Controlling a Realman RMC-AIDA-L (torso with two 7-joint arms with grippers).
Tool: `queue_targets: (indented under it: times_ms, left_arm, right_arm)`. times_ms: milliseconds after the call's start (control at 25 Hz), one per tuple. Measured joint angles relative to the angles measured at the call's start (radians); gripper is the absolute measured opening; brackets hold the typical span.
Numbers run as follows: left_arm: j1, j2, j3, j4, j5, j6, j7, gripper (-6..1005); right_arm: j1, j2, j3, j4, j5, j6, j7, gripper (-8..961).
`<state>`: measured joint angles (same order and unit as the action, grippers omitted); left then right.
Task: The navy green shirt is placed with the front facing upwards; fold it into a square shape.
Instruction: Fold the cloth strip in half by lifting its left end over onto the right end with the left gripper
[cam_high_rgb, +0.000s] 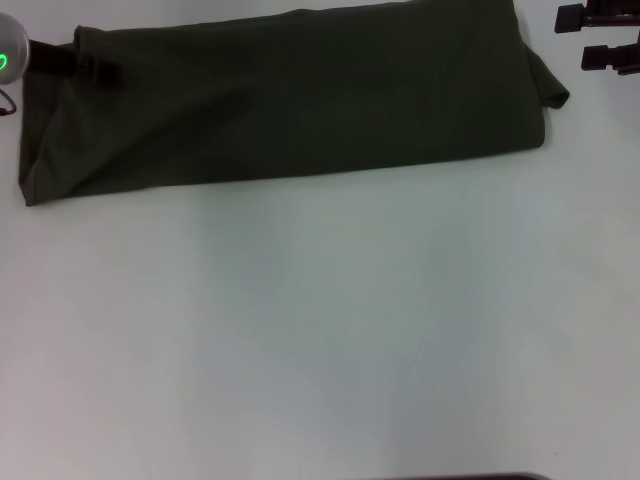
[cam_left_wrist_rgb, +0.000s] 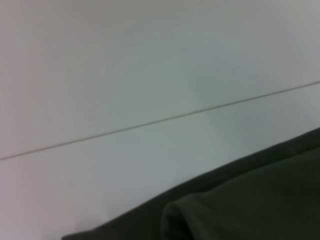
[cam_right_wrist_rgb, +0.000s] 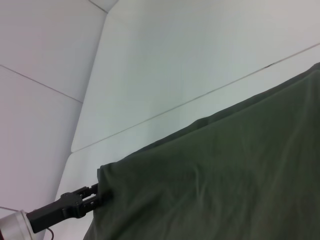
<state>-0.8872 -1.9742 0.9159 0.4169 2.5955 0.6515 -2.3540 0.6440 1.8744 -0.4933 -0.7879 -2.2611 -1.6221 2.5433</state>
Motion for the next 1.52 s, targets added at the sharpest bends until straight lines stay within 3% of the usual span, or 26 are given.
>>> queue_targets:
  times_ms: [200,680,920,1320,1520]
  left_arm:
    - [0.028,-0.026,-0.004,0.073,0.000,0.001,0.000,567]
    - [0.022,-0.021,-0.004,0.073,0.012,0.017,-0.002,285]
    - [0.026,-0.023,-0.007,0.090,0.042,-0.004,-0.029,50]
    - [0.032,-0.021,-0.011,0.121,0.122,-0.066,-0.113,-1]
    - [0.030,-0.032,-0.004,0.109,0.130,-0.128,-0.109,-2]
  right_arm:
    - [0.000,0.000,0.001,0.000,0.000,0.001,0.000,917]
    - [0.004,-0.005,0.003,-0.001,0.000,0.006,0.000,915]
    - [0.001,-0.005,0.013,0.005,0.000,0.006,0.000,916]
    - [0.000,-0.006,0.015,0.010,0.000,0.005,-0.001,916]
    - [0.003,-0.006,0.015,0.019,0.000,0.005,-0.002,917]
